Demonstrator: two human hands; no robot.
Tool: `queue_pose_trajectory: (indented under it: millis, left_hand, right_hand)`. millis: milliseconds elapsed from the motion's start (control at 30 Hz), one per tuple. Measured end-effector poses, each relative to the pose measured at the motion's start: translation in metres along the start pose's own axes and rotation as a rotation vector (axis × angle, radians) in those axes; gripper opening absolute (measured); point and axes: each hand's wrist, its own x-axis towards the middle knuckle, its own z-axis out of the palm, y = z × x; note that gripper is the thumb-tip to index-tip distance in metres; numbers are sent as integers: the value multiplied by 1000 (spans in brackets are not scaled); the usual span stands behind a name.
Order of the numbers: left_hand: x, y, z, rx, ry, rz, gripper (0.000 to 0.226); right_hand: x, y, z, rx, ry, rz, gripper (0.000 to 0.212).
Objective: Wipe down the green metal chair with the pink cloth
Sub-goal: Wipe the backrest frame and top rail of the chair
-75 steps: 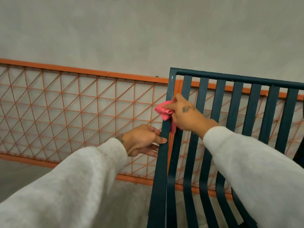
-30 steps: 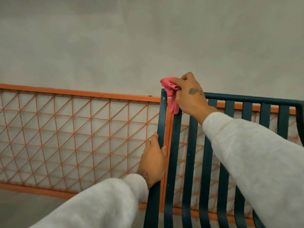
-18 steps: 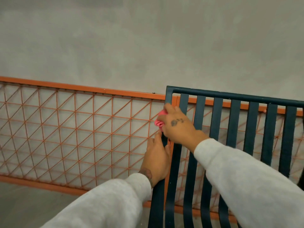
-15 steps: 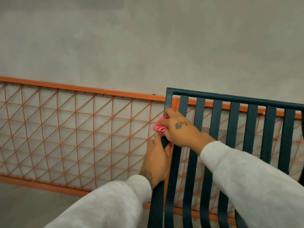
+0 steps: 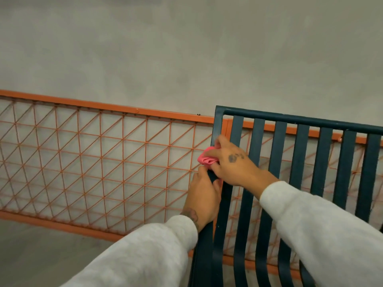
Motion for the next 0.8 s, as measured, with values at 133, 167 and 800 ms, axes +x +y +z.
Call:
queue_pose_trajectory:
  millis: [133,167,800]
  left_hand:
    - [2,-2,2,0,12,-31,19]
    - [2,-2,2,4,12,-36,25]
    - [0,1,1,33,19,-11,35]
  right_hand:
    - [26,6,-8,-206,-36,-51,20]
    - [35,6,-12,-249,-18,-45,18]
    - [5,-5,25,218,215,314,42]
